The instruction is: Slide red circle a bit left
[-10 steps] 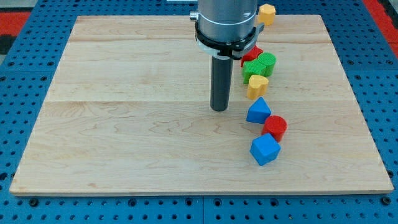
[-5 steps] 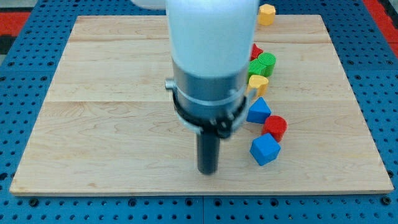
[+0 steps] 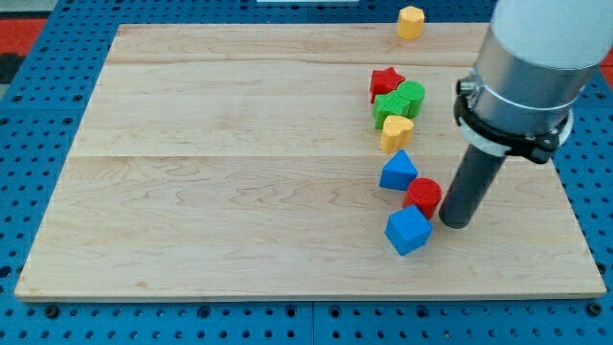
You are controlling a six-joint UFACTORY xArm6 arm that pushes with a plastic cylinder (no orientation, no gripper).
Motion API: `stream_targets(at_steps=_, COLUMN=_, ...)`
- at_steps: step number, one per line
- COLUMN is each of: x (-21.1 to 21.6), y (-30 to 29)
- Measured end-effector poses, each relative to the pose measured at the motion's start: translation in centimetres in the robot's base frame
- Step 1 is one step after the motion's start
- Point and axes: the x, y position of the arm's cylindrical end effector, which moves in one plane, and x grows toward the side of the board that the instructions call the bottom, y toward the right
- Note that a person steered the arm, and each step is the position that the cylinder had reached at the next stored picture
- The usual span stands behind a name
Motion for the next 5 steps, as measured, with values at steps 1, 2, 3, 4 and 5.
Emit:
stream_targets(at_steps=1, x=-0.5, y=0.6)
stream_targets(at_steps=2, x=-2.4, y=0.6)
stream_targets(at_steps=3, x=-2.8, y=0.3)
stream_targets(at_steps=4, x=-2.8, y=0.2)
stream_targets(at_steps=5, x=-2.8, y=-0.2)
